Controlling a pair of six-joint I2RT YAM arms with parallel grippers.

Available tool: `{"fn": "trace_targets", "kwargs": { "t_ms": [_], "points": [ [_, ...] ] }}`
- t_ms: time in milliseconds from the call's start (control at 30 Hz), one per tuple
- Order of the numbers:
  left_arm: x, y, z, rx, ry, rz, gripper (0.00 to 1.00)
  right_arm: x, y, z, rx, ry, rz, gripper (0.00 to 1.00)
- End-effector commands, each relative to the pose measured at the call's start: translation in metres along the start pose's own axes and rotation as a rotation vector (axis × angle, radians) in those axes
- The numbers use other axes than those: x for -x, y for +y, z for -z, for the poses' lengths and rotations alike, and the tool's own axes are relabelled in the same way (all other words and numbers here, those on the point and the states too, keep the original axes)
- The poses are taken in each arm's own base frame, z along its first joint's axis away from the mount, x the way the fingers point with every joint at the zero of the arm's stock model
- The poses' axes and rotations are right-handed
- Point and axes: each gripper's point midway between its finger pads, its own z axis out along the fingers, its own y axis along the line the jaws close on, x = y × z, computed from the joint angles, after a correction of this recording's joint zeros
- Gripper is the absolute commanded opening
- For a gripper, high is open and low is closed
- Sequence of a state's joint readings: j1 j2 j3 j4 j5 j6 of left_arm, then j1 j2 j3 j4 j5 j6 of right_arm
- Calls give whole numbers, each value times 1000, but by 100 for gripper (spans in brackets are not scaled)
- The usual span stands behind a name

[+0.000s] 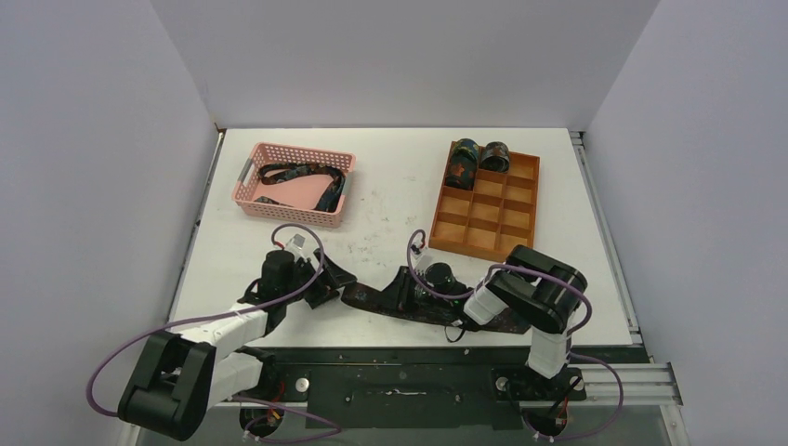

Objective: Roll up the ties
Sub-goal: Roll the tie at the center of the board.

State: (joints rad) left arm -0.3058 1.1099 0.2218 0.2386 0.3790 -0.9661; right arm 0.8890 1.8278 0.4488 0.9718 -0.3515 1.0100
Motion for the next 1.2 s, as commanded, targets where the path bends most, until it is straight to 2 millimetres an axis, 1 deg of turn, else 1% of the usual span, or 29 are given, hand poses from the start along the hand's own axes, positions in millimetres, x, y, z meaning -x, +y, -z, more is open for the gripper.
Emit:
{"fn": "trace_targets", "kwargs": {
  "t_ms": [0,100,200,267,367,433,533,633,700,767,833,1000,1167],
  "points": [
    [-7,-4,-3,-56,26,10,77,-7,-7,1,18,9,13,19],
    [-15,-5,-3,-95,55,27,77,-11,-12,1,16,19,15,18],
    [-22,-15,-4,-149,88,8,81,-15,-16,1,27,36,13,18],
    [-28,-20,-6,-159,115,-5,81,-18,-21,3,29,49,8,18],
    [-35,-17,-6,-150,137,-2,78,-19,-30,7,26,57,-4,18],
    [-37,-14,-5,-151,138,8,74,-21,-33,9,26,65,-9,18],
    [-40,-11,-4,-154,132,22,66,-22,-33,10,34,71,-8,17],
    [-42,-11,-3,-172,131,34,60,-23,-30,10,47,79,-5,17],
    [-43,-14,-2,-195,138,38,60,-24,-29,10,57,86,1,17],
    [-45,-19,-1,-221,148,37,64,-25,-27,9,66,96,6,17],
    [-47,-23,-1,-243,161,33,66,-26,-26,8,77,110,13,17],
    [-54,-26,-3,-266,193,27,57,-29,-27,9,86,130,16,17],
    [-55,-29,-4,-290,202,39,44,-30,-26,9,89,135,24,17]
  ]
}}
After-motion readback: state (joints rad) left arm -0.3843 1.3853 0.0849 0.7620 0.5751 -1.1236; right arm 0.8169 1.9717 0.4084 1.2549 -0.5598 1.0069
